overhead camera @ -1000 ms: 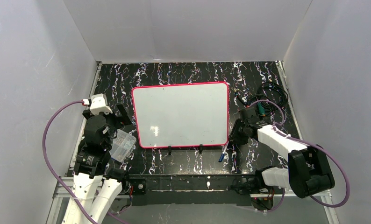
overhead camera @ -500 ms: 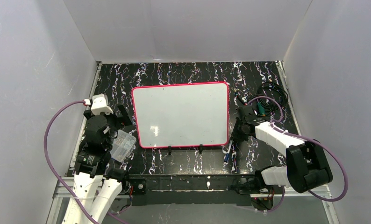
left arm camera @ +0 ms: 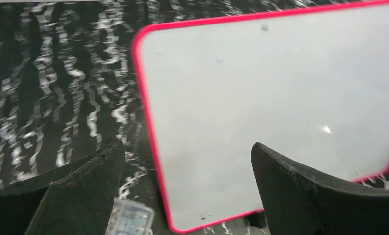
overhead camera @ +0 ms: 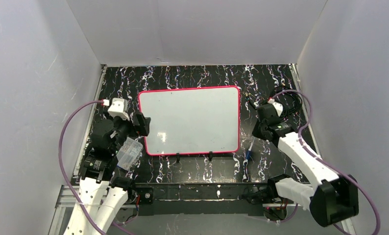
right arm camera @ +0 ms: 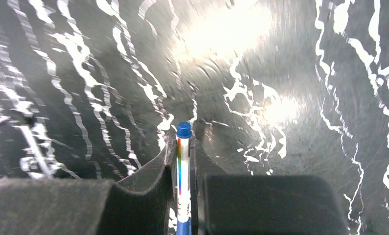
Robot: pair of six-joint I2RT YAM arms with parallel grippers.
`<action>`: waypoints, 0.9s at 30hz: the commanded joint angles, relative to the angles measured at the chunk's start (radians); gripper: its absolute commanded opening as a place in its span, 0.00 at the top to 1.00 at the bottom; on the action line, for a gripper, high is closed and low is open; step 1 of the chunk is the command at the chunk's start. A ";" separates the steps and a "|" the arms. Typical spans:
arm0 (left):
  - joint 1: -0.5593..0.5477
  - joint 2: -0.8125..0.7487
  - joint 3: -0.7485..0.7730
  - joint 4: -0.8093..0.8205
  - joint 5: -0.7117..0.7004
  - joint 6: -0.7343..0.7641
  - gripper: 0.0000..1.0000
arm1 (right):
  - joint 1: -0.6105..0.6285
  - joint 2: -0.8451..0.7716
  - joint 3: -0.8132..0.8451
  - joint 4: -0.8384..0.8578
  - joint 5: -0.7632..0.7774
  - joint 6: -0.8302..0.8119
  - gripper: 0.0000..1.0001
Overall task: Write a sentence on the whiteboard
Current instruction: Open the whiteboard marker at the center of the board.
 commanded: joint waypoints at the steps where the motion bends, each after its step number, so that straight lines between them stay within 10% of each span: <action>1: -0.006 0.046 0.032 0.046 0.365 0.044 0.01 | -0.001 -0.115 0.116 -0.044 0.015 -0.068 0.99; 12: -0.138 0.095 0.116 0.181 0.601 -0.260 0.01 | -0.001 -0.291 0.250 0.162 -0.389 -0.071 0.99; 27: -0.714 0.463 0.151 0.492 0.323 -0.417 0.03 | 0.136 -0.195 0.152 0.795 -0.623 0.162 0.99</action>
